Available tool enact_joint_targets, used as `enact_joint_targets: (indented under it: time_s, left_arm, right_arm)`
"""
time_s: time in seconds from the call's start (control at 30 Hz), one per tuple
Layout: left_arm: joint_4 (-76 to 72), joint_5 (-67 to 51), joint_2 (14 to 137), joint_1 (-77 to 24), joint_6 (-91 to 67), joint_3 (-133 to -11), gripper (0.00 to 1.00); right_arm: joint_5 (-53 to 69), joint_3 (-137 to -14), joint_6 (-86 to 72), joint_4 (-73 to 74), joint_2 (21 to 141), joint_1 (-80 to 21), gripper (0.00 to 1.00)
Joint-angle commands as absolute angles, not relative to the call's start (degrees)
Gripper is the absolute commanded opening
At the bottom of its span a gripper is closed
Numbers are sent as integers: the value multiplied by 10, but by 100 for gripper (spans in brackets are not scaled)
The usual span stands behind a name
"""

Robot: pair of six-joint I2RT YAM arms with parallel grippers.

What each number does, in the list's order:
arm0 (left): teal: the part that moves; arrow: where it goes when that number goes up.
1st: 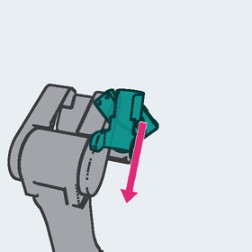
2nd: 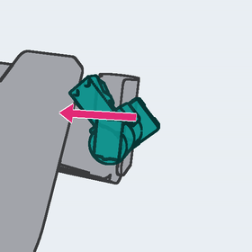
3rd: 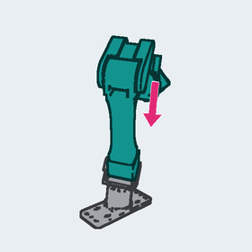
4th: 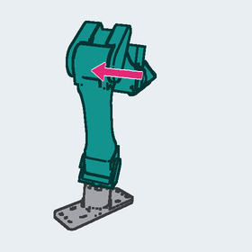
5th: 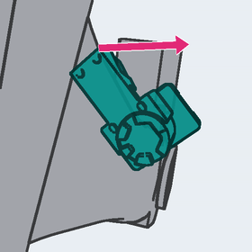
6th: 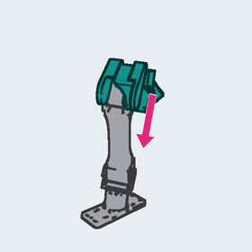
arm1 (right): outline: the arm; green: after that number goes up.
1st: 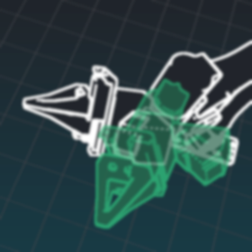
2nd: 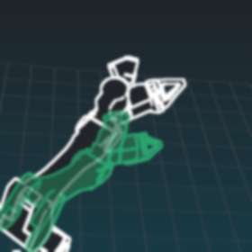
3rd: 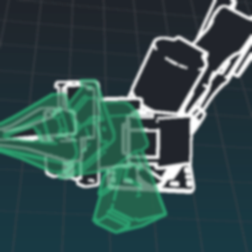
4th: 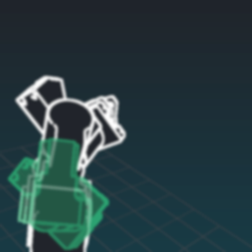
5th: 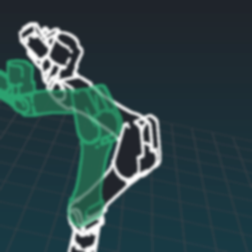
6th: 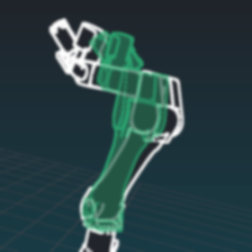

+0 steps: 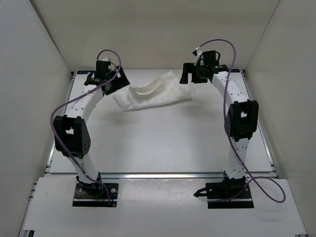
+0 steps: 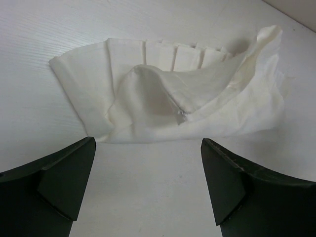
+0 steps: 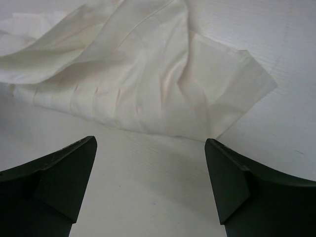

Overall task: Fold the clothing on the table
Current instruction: Fold the skirt

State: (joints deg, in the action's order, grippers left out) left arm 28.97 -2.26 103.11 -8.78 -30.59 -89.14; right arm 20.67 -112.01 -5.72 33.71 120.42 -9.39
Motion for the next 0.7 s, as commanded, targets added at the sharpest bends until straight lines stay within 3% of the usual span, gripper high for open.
enact_joint_targets:
  time_s: [0.0,0.1,0.17,0.3,0.43,0.53,0.67]
  left_arm:
    - [258,-29,1003,-98,-282,-846,98]
    - [250,-36,1005,-110,-274,-817,88]
    - [252,-35,1014,-117,-270,-803,65]
    - [246,-38,1026,-112,-279,-794,36]
    - [252,-36,1056,-106,-276,-829,17]
    - [254,-40,1085,-109,-275,-859,10]
    - [268,-38,1114,-110,-277,-891,1]
  right_arm:
    - [189,-1094,-24,320,1199,-119,88]
    - [181,-1098,-19,321,1218,-114,83]
    - [188,-1112,-22,323,1230,-109,75]
    - [174,-1129,-24,321,1250,-101,73]
    - [167,-1136,-24,320,1264,-93,70]
    - [177,-1142,-28,319,1274,-88,49]
    - [191,-1147,-39,312,1290,-94,36]
